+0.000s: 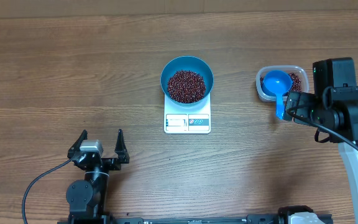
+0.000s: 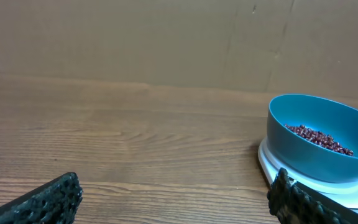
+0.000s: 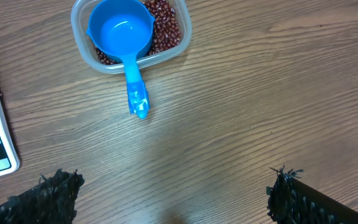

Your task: Scoop item into bowl and weigh 150g on scale

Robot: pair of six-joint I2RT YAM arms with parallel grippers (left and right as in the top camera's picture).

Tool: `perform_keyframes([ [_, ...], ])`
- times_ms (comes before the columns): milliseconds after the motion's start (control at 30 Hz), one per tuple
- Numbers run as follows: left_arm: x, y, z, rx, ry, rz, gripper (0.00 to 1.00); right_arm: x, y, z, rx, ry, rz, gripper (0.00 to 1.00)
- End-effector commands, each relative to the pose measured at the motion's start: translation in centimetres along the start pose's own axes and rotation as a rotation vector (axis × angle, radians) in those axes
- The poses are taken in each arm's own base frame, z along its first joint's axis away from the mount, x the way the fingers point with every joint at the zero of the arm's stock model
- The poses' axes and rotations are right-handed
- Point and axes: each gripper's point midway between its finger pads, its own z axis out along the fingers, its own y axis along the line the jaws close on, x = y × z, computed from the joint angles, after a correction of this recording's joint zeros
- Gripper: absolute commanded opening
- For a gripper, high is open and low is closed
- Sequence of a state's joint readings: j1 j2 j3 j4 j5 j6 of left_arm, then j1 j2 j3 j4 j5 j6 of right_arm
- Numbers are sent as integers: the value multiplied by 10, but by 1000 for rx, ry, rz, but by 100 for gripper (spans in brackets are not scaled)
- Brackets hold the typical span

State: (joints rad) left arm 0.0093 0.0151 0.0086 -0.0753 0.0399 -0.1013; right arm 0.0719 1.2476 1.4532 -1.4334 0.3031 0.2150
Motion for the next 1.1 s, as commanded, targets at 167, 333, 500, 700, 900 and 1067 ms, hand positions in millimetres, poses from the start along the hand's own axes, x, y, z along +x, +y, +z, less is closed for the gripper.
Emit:
perform_keyframes([
  [167,-1,5,0,-23,-7,-8,99,-8,-3,-12,-8,-54,10,100],
  [333,-1,5,0,-23,-7,-8,100,-8,-6,-27,-31,-113,28,100],
  [500,-1,5,0,-23,-7,-8,100,-28,11,-52,-202,-325,80,100],
  [700,-1,5,0,-23,-8,-8,100,-61,33,-78,-410,-683,130,100],
  [900,-1,5,0,-23,-8,-8,100,-57,45,-64,-525,-967,159,100],
  [1067,-1,5,0,-23,-7,-8,99,-37,53,-49,-616,-1185,165,100],
])
